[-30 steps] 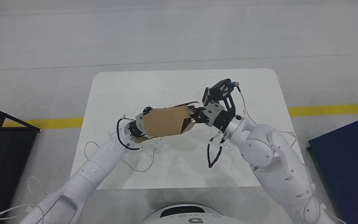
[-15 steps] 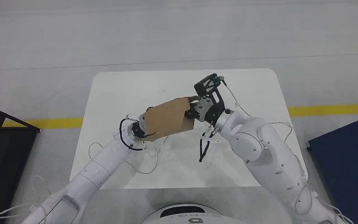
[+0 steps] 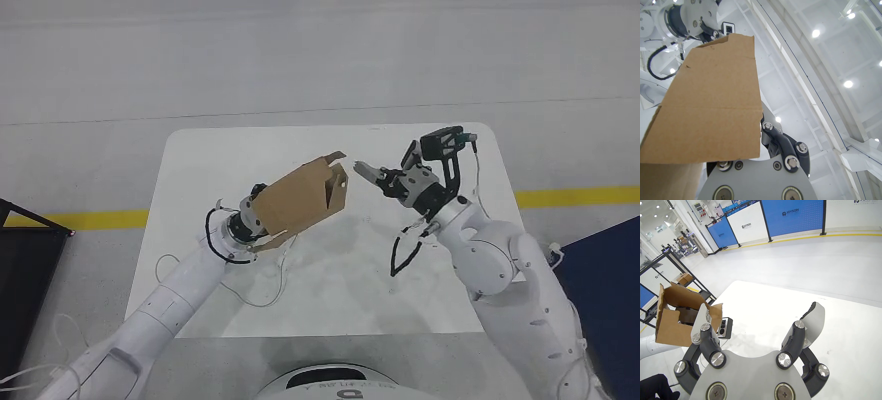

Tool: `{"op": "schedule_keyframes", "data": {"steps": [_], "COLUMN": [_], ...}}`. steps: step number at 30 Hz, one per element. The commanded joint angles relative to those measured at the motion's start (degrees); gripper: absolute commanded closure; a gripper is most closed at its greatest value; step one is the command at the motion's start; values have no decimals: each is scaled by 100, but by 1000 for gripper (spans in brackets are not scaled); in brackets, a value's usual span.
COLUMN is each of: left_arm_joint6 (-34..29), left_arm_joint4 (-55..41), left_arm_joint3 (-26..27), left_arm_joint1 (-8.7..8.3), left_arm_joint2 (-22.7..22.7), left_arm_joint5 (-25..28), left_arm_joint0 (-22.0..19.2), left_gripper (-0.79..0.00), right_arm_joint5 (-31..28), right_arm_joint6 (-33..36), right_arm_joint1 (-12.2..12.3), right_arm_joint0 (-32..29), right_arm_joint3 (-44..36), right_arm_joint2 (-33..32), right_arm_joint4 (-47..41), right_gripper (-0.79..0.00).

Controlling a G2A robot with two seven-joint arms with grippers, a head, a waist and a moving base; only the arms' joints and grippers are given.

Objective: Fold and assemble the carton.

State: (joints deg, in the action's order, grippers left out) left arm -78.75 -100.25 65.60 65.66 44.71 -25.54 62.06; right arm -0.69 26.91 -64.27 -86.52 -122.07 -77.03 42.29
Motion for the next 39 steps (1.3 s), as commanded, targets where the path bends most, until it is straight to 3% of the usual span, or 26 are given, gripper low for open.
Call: {"op": "schedule_keyframes", "data": {"steps": [1,17,25,32,39], "left_arm_joint6": [4,30,72,78,50], "left_arm_joint4": [-7,-12,-117,-77,77], "left_arm_joint3": [17,52,109,109,103], "left_arm_joint1": [-5,-21,-63,-97,-128], "left_arm_joint2": [0,-59,-94,-176,-333], "left_arm_joint5": [-4,-30,-72,-79,-50], "left_arm_joint0": [6,-5,16,6,56], "left_gripper": [0,0,0,0,0], "right_arm_joint5": [-56,-954,-789,-934,-1132], "right_arm_joint6": [11,524,209,-488,-550], "right_arm_joint1": [9,-56,-17,18,12], "right_arm_joint0": [-101,482,197,-299,-330], "right_arm_joint3": [-19,144,109,-282,-373], "right_arm_joint2": [-71,820,328,-209,-21], "right_arm_joint4": [-8,-285,-284,-214,40], "right_gripper": [-785,-785,-785,-785,-785]}}
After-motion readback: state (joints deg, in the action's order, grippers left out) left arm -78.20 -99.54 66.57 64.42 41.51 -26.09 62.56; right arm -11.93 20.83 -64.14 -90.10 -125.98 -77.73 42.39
